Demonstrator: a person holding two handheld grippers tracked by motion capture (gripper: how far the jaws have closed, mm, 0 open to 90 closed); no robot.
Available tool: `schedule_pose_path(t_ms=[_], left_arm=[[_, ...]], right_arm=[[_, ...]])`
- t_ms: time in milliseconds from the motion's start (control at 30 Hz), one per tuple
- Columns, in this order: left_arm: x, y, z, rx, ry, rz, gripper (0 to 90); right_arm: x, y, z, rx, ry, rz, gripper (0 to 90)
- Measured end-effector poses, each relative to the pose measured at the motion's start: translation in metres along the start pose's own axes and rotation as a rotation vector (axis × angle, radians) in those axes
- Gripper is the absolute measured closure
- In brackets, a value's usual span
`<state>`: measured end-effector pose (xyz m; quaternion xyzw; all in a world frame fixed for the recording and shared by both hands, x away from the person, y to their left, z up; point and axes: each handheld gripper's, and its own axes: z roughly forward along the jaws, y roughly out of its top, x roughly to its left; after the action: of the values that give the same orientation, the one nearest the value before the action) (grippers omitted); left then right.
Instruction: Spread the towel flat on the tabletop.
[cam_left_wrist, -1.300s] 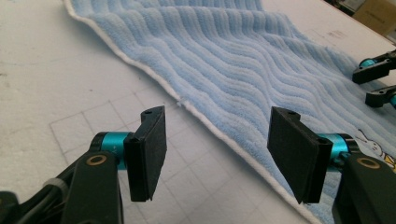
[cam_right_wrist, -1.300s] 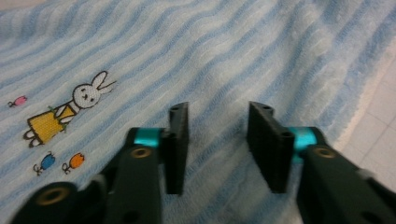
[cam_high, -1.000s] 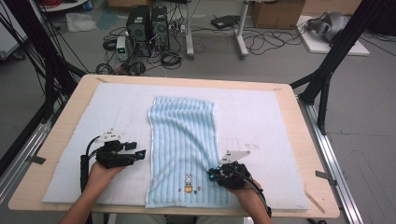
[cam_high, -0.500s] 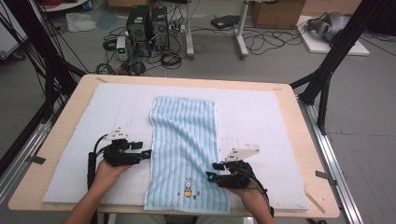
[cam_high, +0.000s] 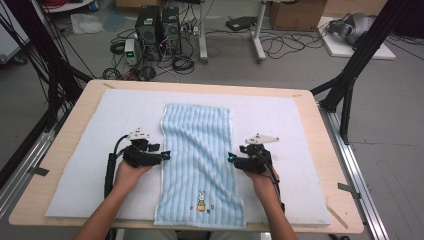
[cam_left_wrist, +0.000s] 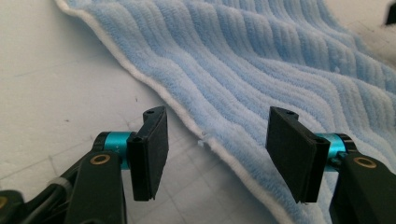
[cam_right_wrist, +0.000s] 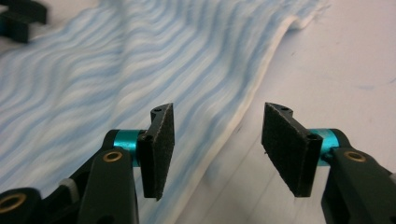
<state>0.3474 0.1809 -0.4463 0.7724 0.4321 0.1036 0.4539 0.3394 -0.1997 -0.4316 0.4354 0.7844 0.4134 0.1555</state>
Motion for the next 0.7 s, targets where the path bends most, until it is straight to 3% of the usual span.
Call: schedule_pose_path(t_ms=[100,267,367,500,600,700], left_arm=[[0.002,0.0,-0.004,-0.007,-0.005,0.007,38.4],[0.002,0.001,-0.008,-0.047,-0.034,0.004,38.2],[0.003,0.002,-0.007,-0.055,-0.048,0.007,38.2],[0.003,0.003,-0.007,-0.061,-0.047,0.016,38.5],[0.004,0.003,-0.007,-0.064,-0.047,0.01,38.5],[0.004,0.003,-0.007,-0.054,-0.045,0.014,38.4]], right_arm=[[-0.004,0.013,0.019,0.019,-0.033,-0.002,43.4],[-0.007,0.025,0.044,0.063,-0.047,0.024,47.4],[-0.009,0.027,0.053,0.096,-0.071,-0.007,60.8],[-0.016,0.028,0.055,0.085,-0.081,-0.032,81.1],[-0.024,0.03,0.055,0.085,-0.176,-0.066,83.8],[-0.038,0.029,0.054,0.063,-0.267,-0.028,79.0]])
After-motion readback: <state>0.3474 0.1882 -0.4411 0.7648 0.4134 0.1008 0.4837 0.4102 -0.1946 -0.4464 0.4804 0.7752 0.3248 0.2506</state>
